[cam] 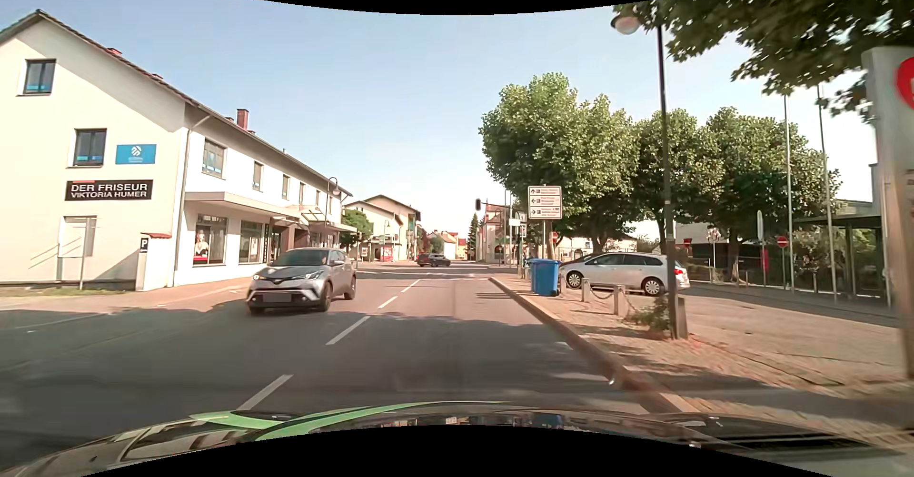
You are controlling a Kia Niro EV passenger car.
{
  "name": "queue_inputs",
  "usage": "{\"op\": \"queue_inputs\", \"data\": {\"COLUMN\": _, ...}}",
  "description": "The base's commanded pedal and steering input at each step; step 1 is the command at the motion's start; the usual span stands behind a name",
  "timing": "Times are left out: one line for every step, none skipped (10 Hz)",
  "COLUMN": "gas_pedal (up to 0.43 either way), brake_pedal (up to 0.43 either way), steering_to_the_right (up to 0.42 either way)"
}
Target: Follow the waypoints while adhering to traffic rules and regulations
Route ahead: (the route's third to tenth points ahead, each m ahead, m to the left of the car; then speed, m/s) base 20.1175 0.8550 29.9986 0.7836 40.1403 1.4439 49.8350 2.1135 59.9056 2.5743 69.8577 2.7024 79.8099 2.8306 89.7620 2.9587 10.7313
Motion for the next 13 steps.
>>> {"op": "queue_inputs", "data": {"gas_pedal": 0.138, "brake_pedal": 0.0, "steering_to_the_right": -0.003}}
{"op": "queue_inputs", "data": {"gas_pedal": 0.138, "brake_pedal": 0.0, "steering_to_the_right": -0.003}}
{"op": "queue_inputs", "data": {"gas_pedal": 0.138, "brake_pedal": 0.0, "steering_to_the_right": -0.003}}
{"op": "queue_inputs", "data": {"gas_pedal": 0.13, "brake_pedal": 0.0, "steering_to_the_right": -0.003}}
{"op": "queue_inputs", "data": {"gas_pedal": 0.118, "brake_pedal": 0.0, "steering_to_the_right": -0.003}}
{"op": "queue_inputs", "data": {"gas_pedal": 0.11, "brake_pedal": 0.0, "steering_to_the_right": -0.003}}
{"op": "queue_inputs", "data": {"gas_pedal": 0.11, "brake_pedal": 0.0, "steering_to_the_right": -0.003}}
{"op": "queue_inputs", "data": {"gas_pedal": 0.118, "brake_pedal": 0.0, "steering_to_the_right": -0.003}}
{"op": "queue_inputs", "data": {"gas_pedal": 0.13, "brake_pedal": 0.0, "steering_to_the_right": -0.003}}
{"op": "queue_inputs", "data": {"gas_pedal": 0.13, "brake_pedal": 0.0, "steering_to_the_right": -0.003}}
{"op": "queue_inputs", "data": {"gas_pedal": 0.138, "brake_pedal": 0.0, "steering_to_the_right": -0.001}}
{"op": "queue_inputs", "data": {"gas_pedal": 0.138, "brake_pedal": 0.0, "steering_to_the_right": 0.003}}
{"op": "queue_inputs", "data": {"gas_pedal": 0.138, "brake_pedal": 0.0, "steering_to_the_right": 0.011}}
